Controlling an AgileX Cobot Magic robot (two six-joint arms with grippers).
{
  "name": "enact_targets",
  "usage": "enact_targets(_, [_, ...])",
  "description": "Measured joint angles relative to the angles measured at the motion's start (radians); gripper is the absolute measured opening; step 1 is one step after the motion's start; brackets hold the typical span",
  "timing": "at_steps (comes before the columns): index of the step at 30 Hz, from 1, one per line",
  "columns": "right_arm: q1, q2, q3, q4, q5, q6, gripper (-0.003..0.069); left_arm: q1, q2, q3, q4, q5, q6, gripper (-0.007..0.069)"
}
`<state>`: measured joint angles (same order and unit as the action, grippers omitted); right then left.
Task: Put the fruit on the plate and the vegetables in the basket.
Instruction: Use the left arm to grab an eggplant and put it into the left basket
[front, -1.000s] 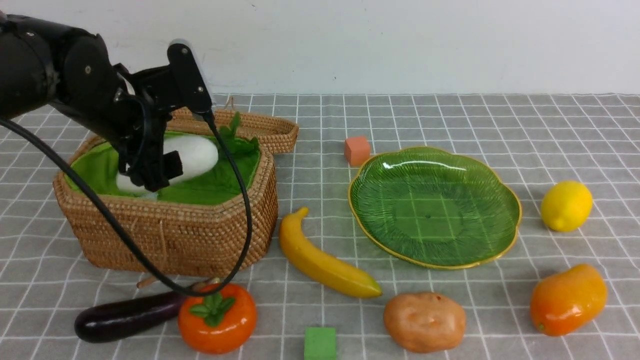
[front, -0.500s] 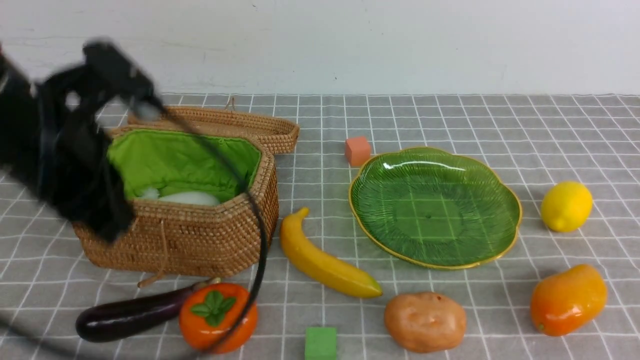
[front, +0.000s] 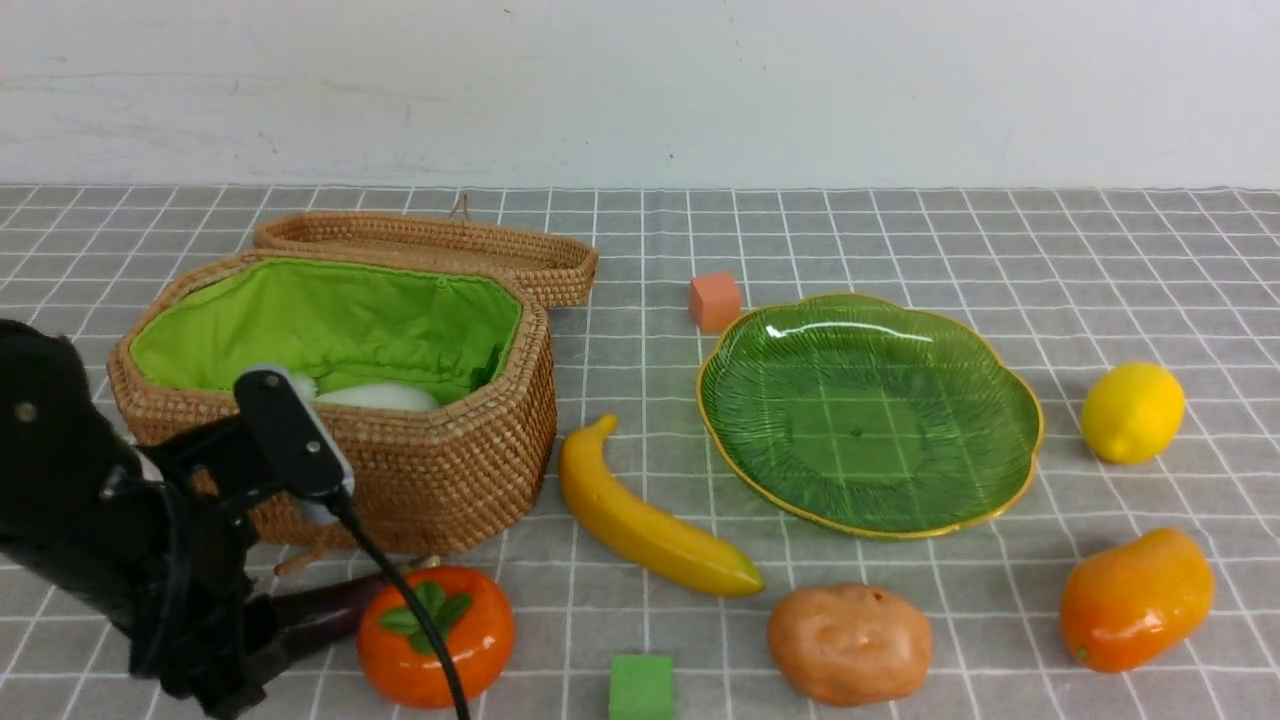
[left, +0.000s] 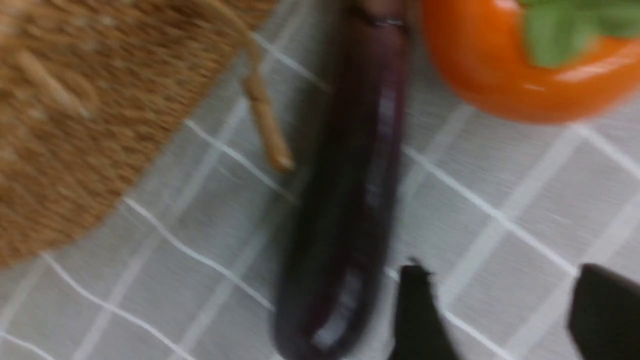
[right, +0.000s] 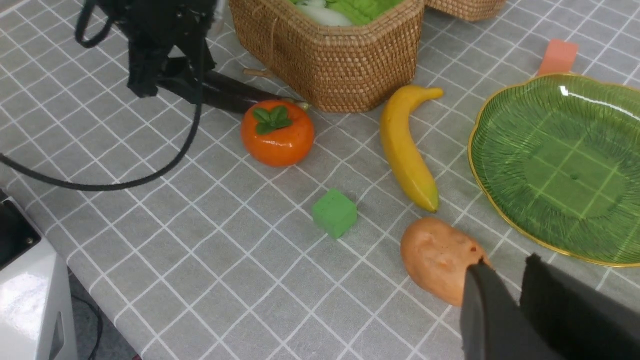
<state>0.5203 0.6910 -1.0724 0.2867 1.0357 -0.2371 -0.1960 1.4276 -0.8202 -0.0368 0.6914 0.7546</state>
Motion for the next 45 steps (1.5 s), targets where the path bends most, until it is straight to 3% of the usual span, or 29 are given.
enact_targets(3, [0.000,0.000,0.000,0.008,0.003,0.001,0.0117,0.000,0.070,0.001,0.067,-0.093,-0.029,0.0561])
enact_targets(7, [0.000,0.000,0.000,0.019,0.008,0.001,0.0118,0.000,0.151,0.002,0.109,-0.132,-0.063,0.0567])
enact_targets(9, [0.000,0.000,0.000,0.027,0.008,0.001,0.0119,0.000,0.178,0.003,0.128,-0.135,-0.067,0.0548])
enact_targets(15, [0.000,0.000,0.000,0.037,0.012,0.001,0.0123,0.000,0.208,0.003,0.153,-0.169,-0.070,0.0369])
enact_targets(21, [0.000,0.000,0.000,0.044,0.013,0.001,0.0125,0.000,0.204,0.003,0.203,-0.182,-0.070,0.0375])
enact_targets(28, [0.000,0.000,0.000,0.048,0.021,0.001,0.0126,0.000,0.071,-0.007,0.218,-0.077,-0.077,0.0375])
enact_targets(34, [0.000,0.000,0.000,0.060,0.003,0.000,0.0129,0.000,-0.170,-0.008,0.260,0.133,-0.050,0.0375])
enact_targets(39, [0.005,0.000,0.000,0.092,-0.071,-0.043,0.0129,0.000,-0.324,-0.109,0.255,0.112,-0.035,0.0375])
enact_targets(45, [0.008,0.000,0.000,0.096,-0.097,-0.047,0.0134,0.000,-0.279,-0.264,0.251,-0.007,-0.019,0.0375])
